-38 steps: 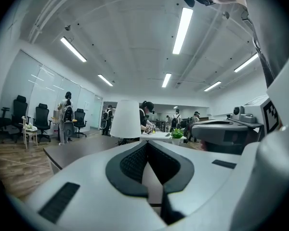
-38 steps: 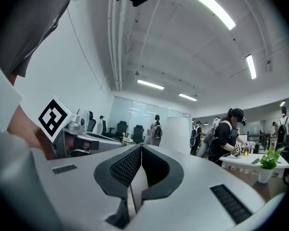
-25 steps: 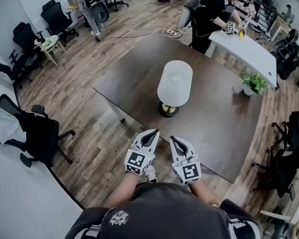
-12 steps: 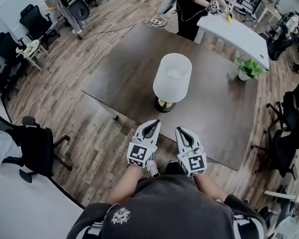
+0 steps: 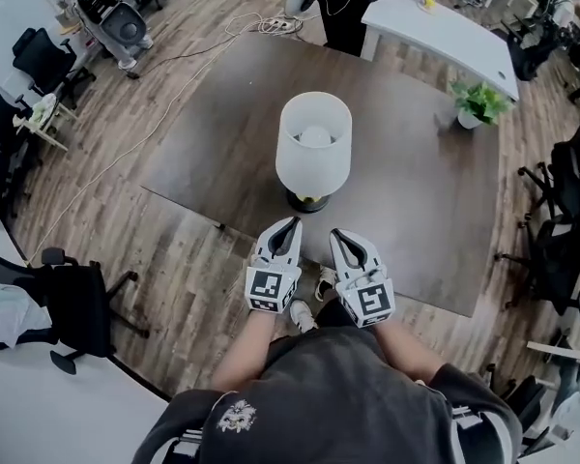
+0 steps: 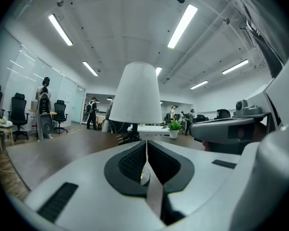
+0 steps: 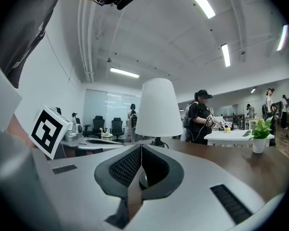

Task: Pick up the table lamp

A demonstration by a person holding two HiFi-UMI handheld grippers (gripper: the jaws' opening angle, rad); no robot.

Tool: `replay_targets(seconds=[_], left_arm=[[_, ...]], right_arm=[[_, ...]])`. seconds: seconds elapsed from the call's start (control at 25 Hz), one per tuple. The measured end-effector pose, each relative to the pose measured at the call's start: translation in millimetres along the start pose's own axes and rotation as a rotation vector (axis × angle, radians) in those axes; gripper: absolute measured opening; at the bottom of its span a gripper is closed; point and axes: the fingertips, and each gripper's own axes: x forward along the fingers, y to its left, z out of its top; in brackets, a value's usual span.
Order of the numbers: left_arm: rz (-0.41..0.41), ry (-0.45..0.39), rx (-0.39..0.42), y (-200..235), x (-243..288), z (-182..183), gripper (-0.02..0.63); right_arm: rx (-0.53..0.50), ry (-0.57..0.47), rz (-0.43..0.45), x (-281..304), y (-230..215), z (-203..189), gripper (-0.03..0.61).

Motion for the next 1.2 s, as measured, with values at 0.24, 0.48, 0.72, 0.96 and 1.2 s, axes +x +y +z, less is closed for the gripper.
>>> replay_targets(seconds=[0.24,0.48,0.72,0.96,1.2], left_arm=[[0.022,0.029,-0.011,12,22,-20,0.009],[0.017,0.041,-0.006,19,53,-38,0.120],[-0.002,0.062,0.011,22,92,-54,0.211],[0.003,0.081,0.013,28,117,-66,0.235],[-0.001,0.085,0.042,28,139,-71,0.235]], right_arm=[[0.027,0.014,-0.022,21,-22,-19,0.026],[0.051,0.056,-0.035,37,-43,-42,0.026],[0.062,0.079,-0.057,45,-63,-52,0.026],[0.069,0.076,-0.044,47,-72,-69,0.026],[0.062,0.092,-0.031,50,-77,-75,0.026]])
